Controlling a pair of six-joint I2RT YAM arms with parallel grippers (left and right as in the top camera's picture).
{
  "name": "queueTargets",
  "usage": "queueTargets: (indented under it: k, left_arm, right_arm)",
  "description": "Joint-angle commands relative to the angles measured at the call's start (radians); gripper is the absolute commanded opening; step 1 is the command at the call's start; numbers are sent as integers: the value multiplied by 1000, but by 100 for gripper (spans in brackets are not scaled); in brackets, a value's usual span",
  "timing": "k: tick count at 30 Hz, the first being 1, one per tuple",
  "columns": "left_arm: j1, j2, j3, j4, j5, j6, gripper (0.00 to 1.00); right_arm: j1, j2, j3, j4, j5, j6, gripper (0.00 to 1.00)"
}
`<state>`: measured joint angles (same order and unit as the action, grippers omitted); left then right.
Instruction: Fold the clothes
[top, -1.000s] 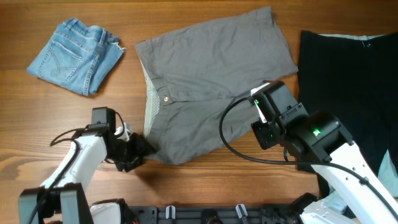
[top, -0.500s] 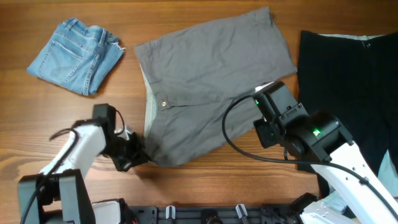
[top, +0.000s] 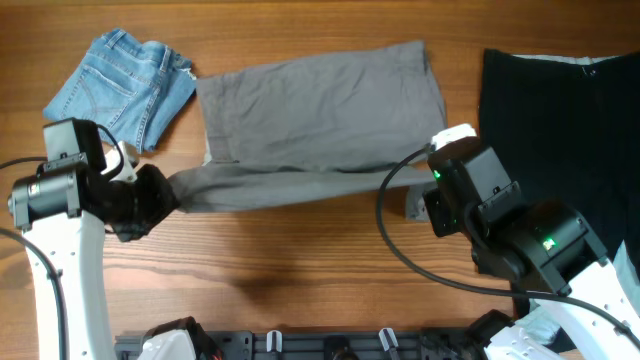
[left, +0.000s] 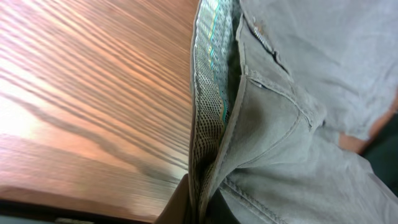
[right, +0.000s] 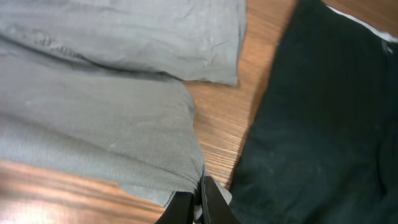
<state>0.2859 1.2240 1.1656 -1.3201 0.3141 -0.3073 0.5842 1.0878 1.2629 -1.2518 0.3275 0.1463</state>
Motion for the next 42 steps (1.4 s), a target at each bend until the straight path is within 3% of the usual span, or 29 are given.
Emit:
queueTargets:
  k: [1, 11, 19, 24, 32, 38, 42]
  left_arm:
    - [21, -32, 14, -10, -122, 19, 4]
    - [21, -64, 248, -119, -201, 40, 4]
    - [19, 15, 266, 48, -200, 15, 4]
    - [19, 140, 266, 150, -200, 14, 4]
    - [6, 282, 266, 362, -158, 8, 4]
    - [-80, 380, 266, 500, -159, 2, 4]
    - [-135, 436, 266, 549, -209, -40, 4]
  right_arm:
    - [-9, -11, 21, -14, -88, -148, 4]
    - [-9, -41, 97, 14, -110, -203, 4]
    - [-10, 53, 97, 260, -35, -397, 4]
    - [-10, 206, 97, 284, -36, -539, 4]
    - [-50, 445, 97, 385, 39, -566, 4]
    - [-142, 576, 97, 543, 68, -589, 4]
    - [-191, 611, 97, 543, 64, -581, 4]
